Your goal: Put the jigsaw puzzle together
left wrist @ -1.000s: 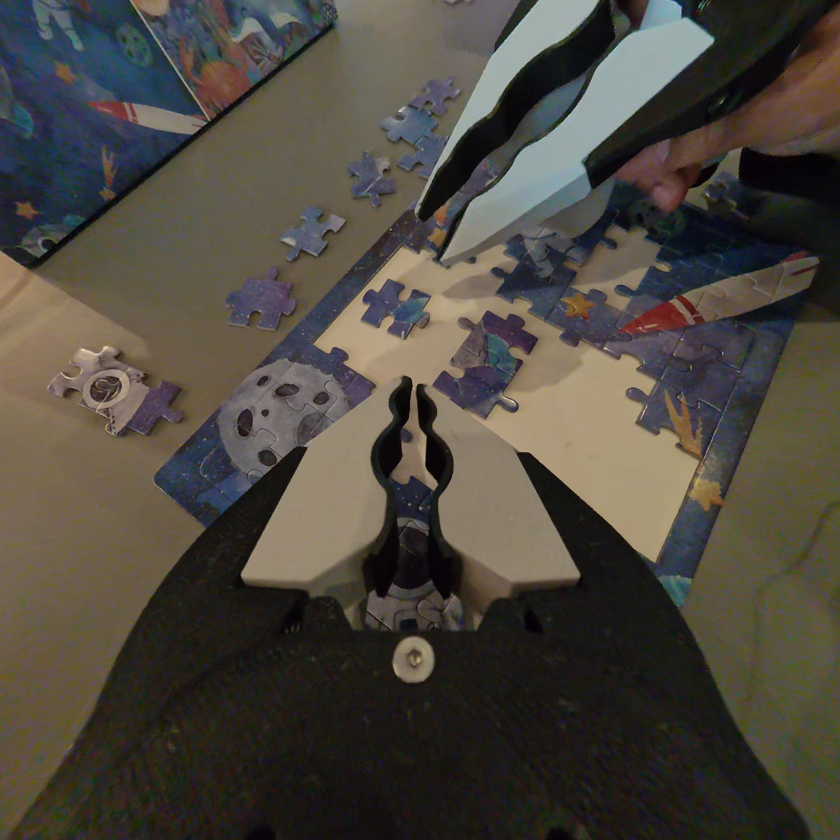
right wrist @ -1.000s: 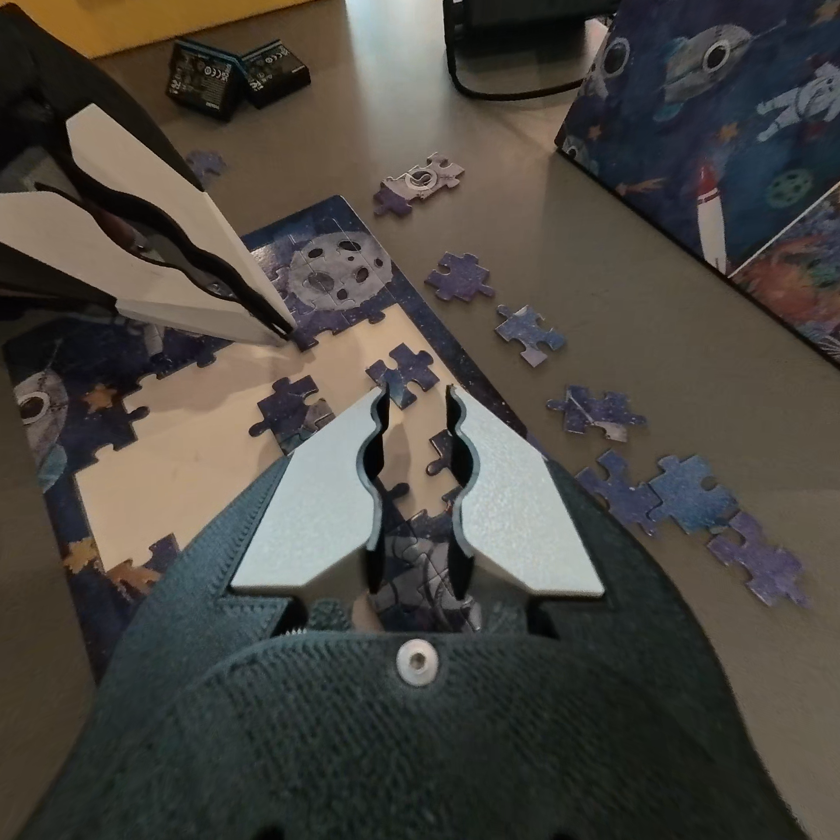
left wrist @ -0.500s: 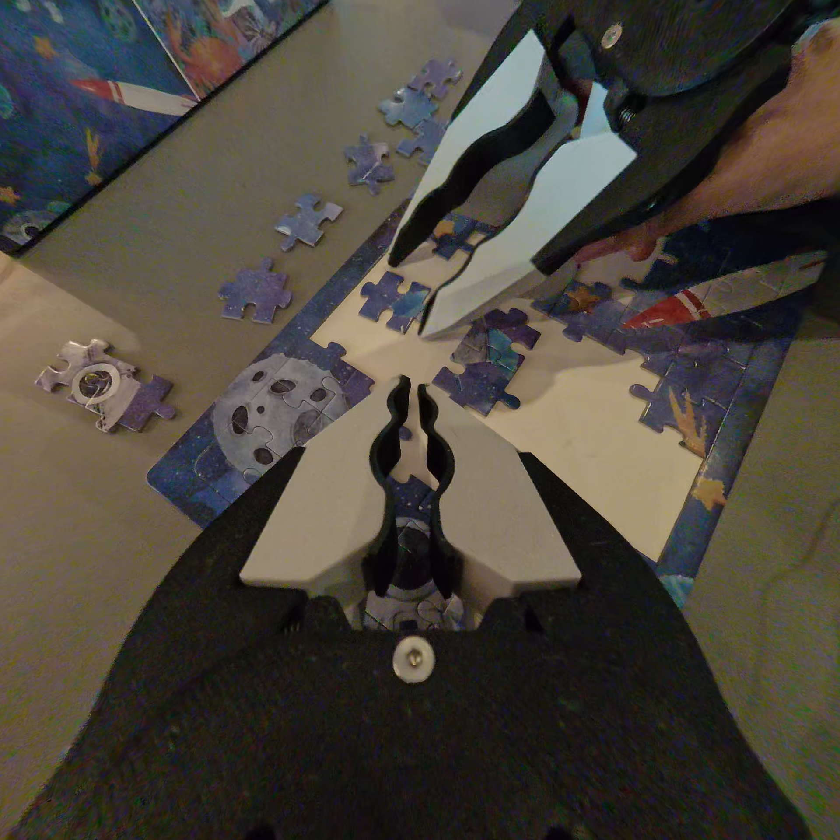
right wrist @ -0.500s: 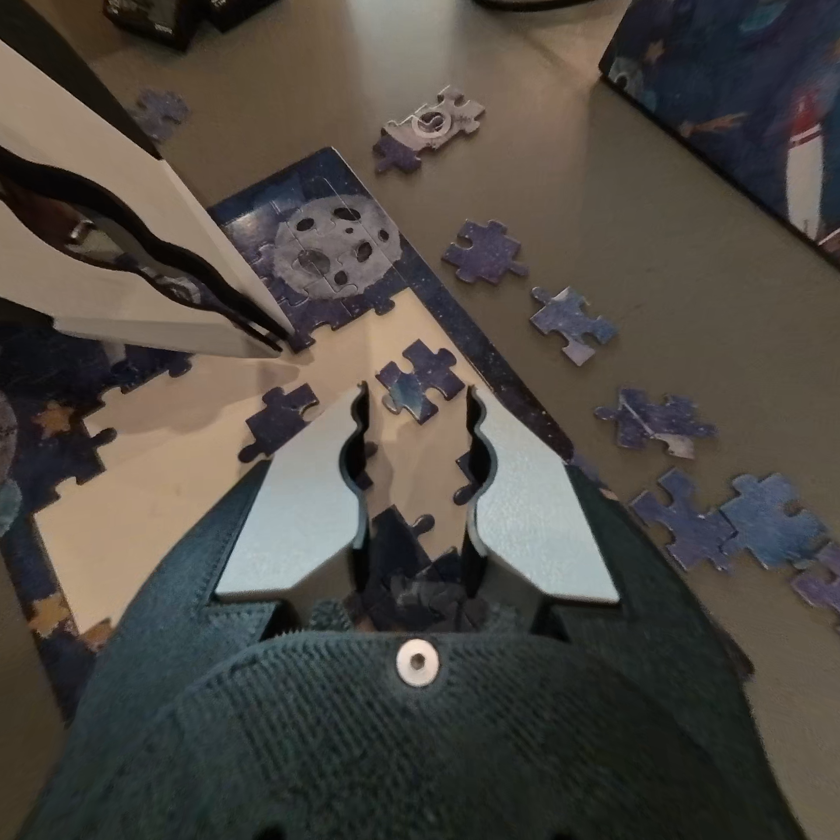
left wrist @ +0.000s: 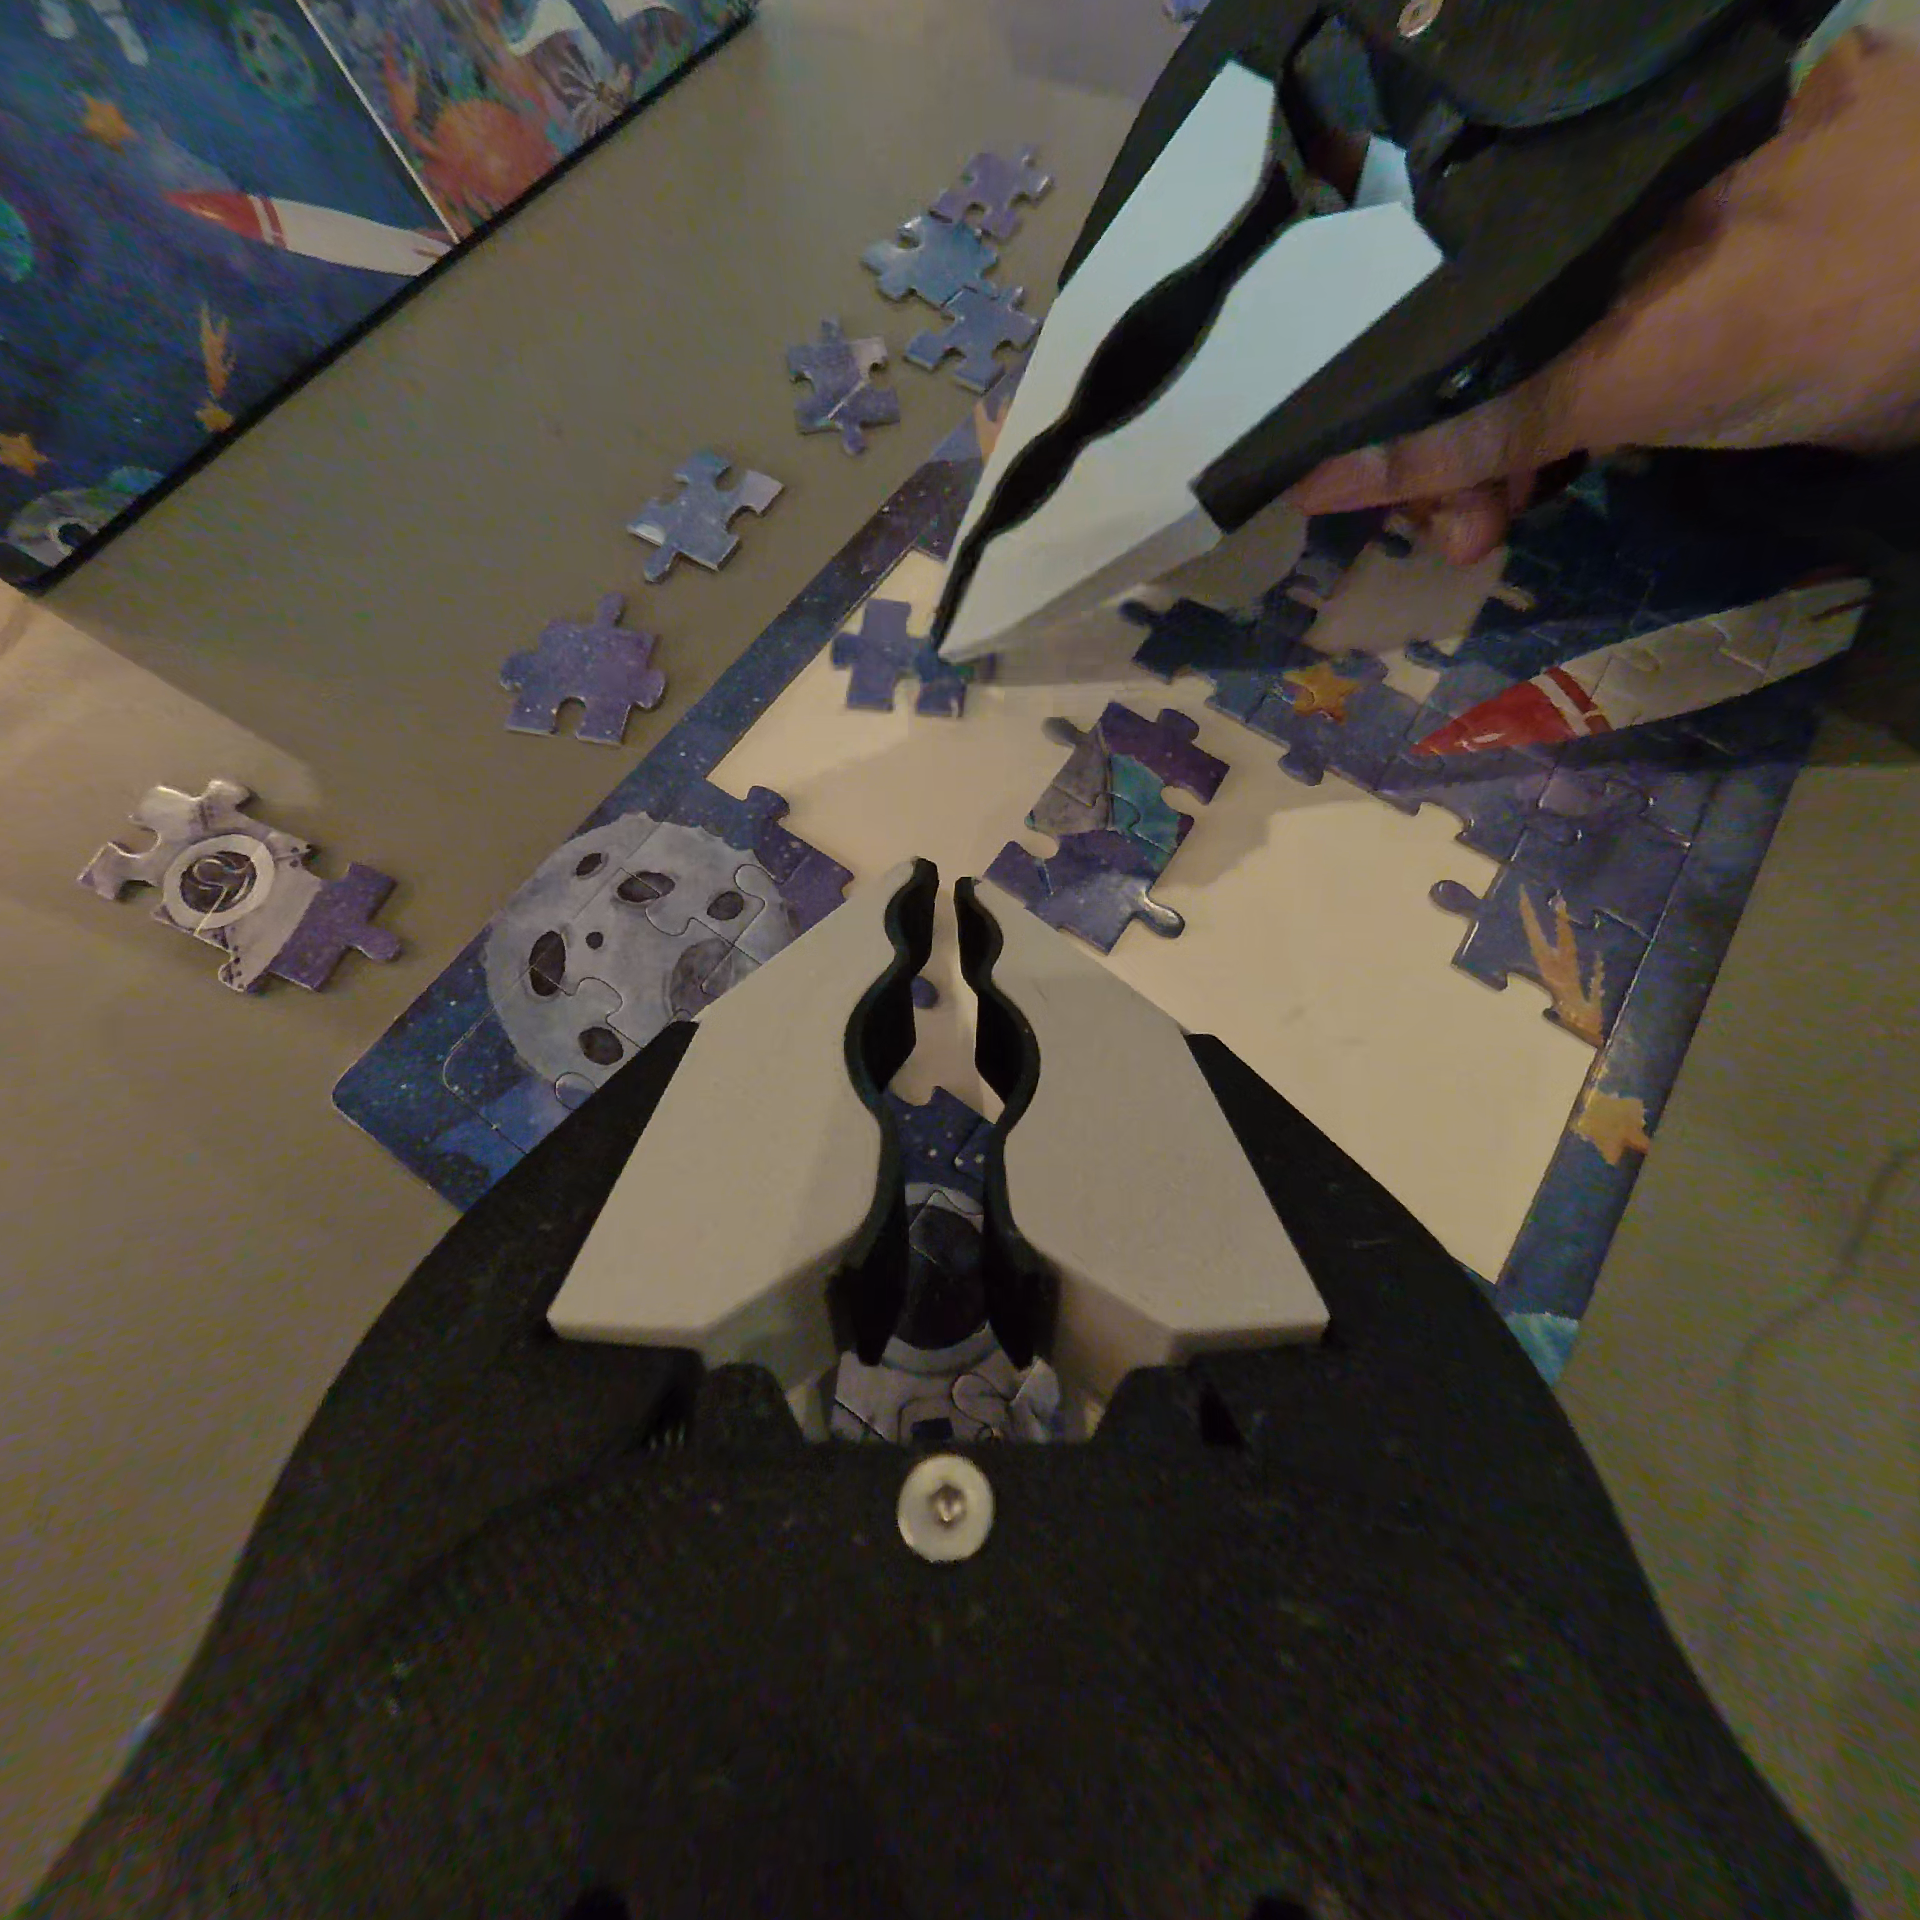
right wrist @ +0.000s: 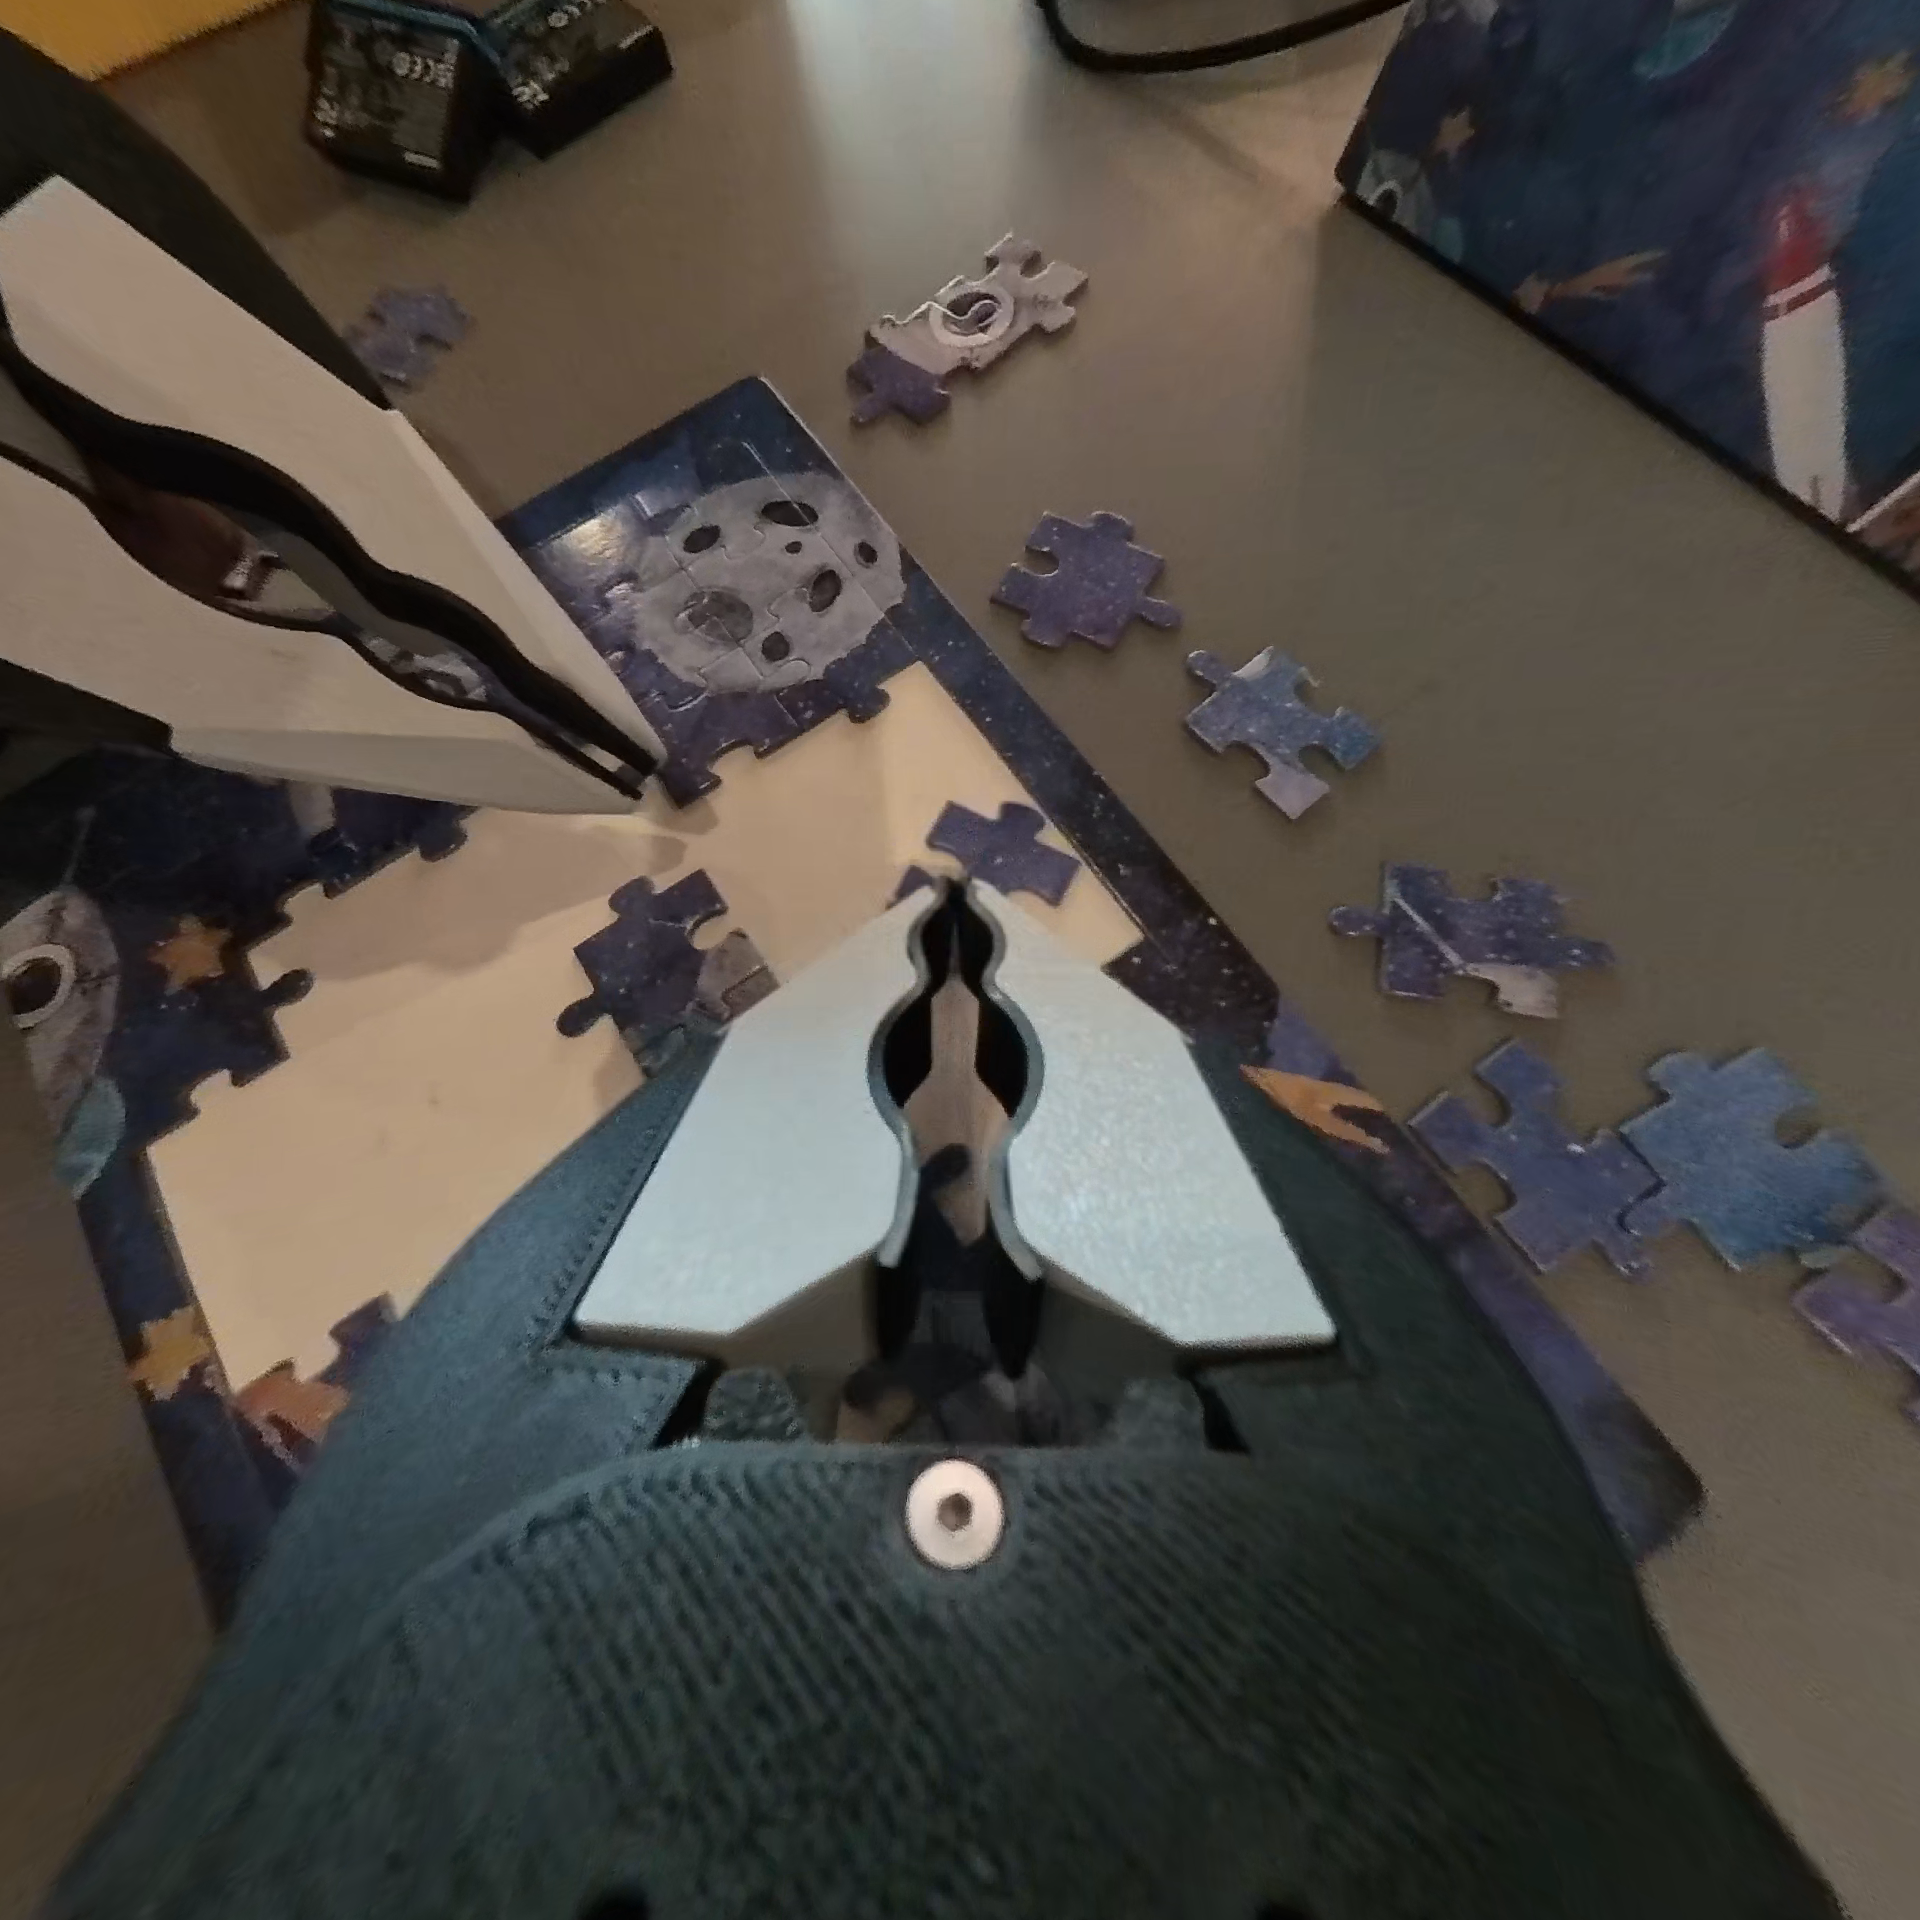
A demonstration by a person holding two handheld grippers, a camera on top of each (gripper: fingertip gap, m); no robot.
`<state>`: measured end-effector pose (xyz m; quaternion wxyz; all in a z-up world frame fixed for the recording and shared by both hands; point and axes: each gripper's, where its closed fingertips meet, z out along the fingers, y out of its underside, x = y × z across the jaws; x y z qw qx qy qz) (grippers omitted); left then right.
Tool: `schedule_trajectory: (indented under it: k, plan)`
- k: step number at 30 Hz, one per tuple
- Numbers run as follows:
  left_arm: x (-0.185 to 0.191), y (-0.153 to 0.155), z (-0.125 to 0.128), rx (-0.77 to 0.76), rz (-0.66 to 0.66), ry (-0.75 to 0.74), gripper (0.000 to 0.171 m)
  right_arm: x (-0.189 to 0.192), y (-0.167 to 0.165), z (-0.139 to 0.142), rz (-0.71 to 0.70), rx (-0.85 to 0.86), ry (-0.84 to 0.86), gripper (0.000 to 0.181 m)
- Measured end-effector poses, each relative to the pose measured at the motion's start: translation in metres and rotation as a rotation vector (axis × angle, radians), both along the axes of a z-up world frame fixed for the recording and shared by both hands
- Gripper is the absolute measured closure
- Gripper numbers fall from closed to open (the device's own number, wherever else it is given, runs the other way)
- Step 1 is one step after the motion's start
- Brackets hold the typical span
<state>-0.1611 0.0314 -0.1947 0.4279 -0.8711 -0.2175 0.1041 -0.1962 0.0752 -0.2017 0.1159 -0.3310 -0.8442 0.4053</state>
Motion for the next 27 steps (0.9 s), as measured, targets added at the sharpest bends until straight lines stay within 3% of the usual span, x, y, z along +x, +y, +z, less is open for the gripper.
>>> schedule_trajectory:
  k: [12,27]
  plan:
    - [0.0,0.0,0.0,-0.002,-0.001,-0.002,0.171,-0.004,-0.002,-0.001,-0.03,0.019,0.03,0.137]
    - [0.001,0.0,0.001,0.002,-0.007,0.003,0.171,-0.002,-0.001,-0.007,-0.013,0.054,0.016,0.15]
